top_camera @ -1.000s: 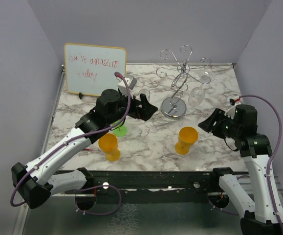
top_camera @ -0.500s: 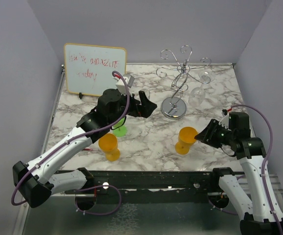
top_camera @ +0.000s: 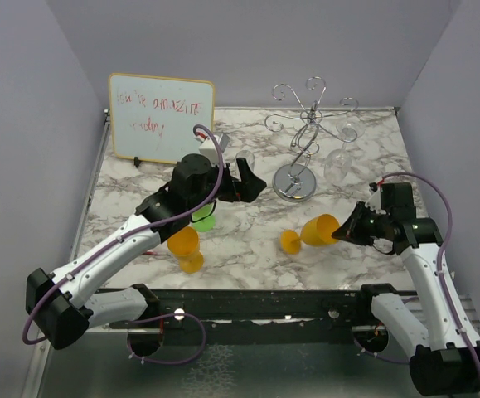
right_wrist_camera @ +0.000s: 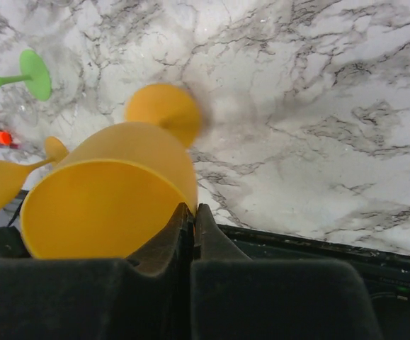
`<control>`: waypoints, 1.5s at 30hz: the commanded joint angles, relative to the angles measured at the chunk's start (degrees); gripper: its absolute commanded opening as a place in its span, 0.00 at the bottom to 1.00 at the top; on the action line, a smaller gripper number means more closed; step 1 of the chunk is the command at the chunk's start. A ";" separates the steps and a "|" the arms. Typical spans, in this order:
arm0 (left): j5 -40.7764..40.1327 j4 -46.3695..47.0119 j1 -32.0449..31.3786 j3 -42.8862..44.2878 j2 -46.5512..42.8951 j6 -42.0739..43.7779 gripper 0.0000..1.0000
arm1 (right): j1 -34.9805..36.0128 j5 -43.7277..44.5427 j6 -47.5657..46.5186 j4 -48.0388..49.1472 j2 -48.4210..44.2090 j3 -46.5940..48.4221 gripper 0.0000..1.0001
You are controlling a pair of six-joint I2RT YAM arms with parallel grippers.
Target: Place the wine glass upside down on the wine glass rack
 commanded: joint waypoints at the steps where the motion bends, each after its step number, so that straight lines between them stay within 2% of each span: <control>1: -1.54 0.51 -0.09 -1.34 0.07 -2.62 0.99 | -0.09 0.33 -1.77 1.52 0.06 3.86 0.01; 8: -6.31 -0.46 -0.09 -1.22 -1.76 -6.40 0.99 | -0.09 -6.16 -0.28 8.24 -1.29 6.79 0.01; 11: -10.11 -1.68 -0.09 -1.13 -3.12 -9.86 0.99 | -0.09 -11.31 2.42 16.04 -3.79 4.68 0.01; 14: -21.59 -7.53 -0.09 -0.72 -5.75 -17.74 0.99 | -0.09 -14.53 3.85 26.23 -5.44 1.80 0.01; 17: -30.21 -9.69 -0.09 -1.81 -9.98 -21.09 0.99 | -0.09 -16.57 4.12 35.34 -5.45 0.57 0.01; 21: -33.27 -9.88 -0.09 -2.87 -14.77 -23.18 0.99 | 0.49 -19.99 4.45 46.60 -4.84 -0.92 0.01; 29: -30.29 -9.78 -0.09 -1.42 -16.53 -25.43 0.99 | 12.76 -13.68 -1.21 57.73 -2.83 0.17 0.01; 33: -29.87 -9.73 -0.09 -0.36 -17.17 -26.58 0.99 | 19.94 -6.99 -3.12 60.51 0.49 3.02 0.01; 41: -37.23 -9.73 -0.08 -3.58 -23.34 -31.94 0.99 | 24.19 0.75 -1.87 69.78 5.74 5.72 0.01; 45: -37.23 -9.62 -0.09 -3.66 -25.56 -33.66 0.99 | 25.77 1.80 -1.11 74.38 8.43 6.12 0.01</control>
